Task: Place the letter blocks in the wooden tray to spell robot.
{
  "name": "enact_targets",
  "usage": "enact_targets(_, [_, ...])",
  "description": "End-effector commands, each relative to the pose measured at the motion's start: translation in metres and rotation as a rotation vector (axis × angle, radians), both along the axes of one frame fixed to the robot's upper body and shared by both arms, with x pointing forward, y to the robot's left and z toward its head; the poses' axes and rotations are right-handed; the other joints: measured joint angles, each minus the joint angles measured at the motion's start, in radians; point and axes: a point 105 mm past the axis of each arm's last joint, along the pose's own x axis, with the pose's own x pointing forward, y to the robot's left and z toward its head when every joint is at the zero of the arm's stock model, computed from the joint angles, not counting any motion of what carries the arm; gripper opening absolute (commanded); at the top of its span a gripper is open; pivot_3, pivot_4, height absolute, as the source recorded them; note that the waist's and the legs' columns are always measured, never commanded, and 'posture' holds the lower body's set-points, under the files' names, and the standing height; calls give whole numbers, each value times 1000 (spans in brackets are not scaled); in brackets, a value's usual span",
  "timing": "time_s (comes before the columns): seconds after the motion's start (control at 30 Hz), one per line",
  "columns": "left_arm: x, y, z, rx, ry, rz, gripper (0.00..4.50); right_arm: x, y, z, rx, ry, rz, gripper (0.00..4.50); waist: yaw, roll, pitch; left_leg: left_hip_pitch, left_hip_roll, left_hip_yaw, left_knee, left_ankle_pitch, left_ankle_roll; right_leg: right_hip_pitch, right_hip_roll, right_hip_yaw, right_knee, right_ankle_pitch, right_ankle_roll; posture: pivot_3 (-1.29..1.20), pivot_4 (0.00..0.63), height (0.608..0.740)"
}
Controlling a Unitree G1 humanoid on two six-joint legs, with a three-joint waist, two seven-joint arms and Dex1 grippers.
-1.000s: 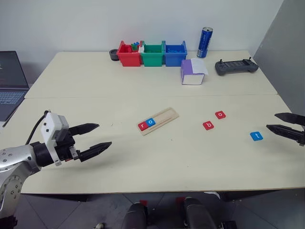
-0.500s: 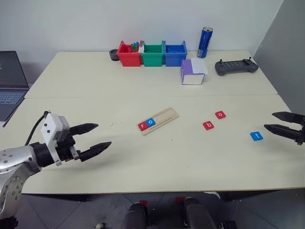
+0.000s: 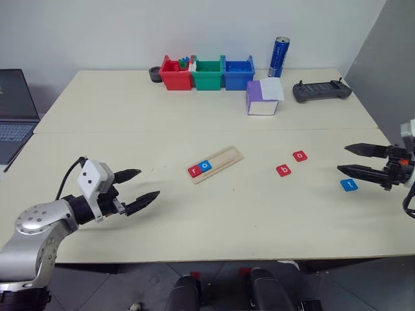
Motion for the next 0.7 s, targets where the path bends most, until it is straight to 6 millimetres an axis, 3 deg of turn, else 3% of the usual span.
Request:
enact_targets(0.03, [6, -7, -1, 11, -18, -38, 4500, -5, 36, 9, 16, -28, 129, 4485, 2, 0, 0, 0, 0, -1, 0, 0, 0, 0, 0, 0, 0, 0, 0, 0, 150, 740])
enact_targets(0.13, [16, -19, 0, 29, -30, -94, 4500, -7, 69, 6, 21, -25, 237, 4485, 5, 0, 0, 0, 0, -1, 0, 0, 0, 0, 0, 0, 0, 0, 0, 0, 150, 740])
enact_targets(0.3, [30, -27, -5, 44, -6, -146, 4500, -10, 104, 13, 40, -57, 346, 4485, 9, 0, 0, -1, 0, -1, 2, 0, 0, 0, 0, -1, 0, 1, 0, 0, 150, 740])
enact_targets(0.5, [47, -36, -21, 56, 31, -204, 4500, -19, 122, 11, 55, -39, 409, 4485, 13, 0, 0, -3, 0, -1, 2, 0, 0, 0, 0, -1, -1, 2, -1, 0, 150, 740])
enact_targets(0.7, [65, -45, -22, 13, 20, -215, 4500, -24, 132, 9, 71, -34, 432, 4485, 14, 0, 0, -6, 0, -3, 6, 0, 0, -1, 0, -3, 0, 2, -1, 0, 150, 740])
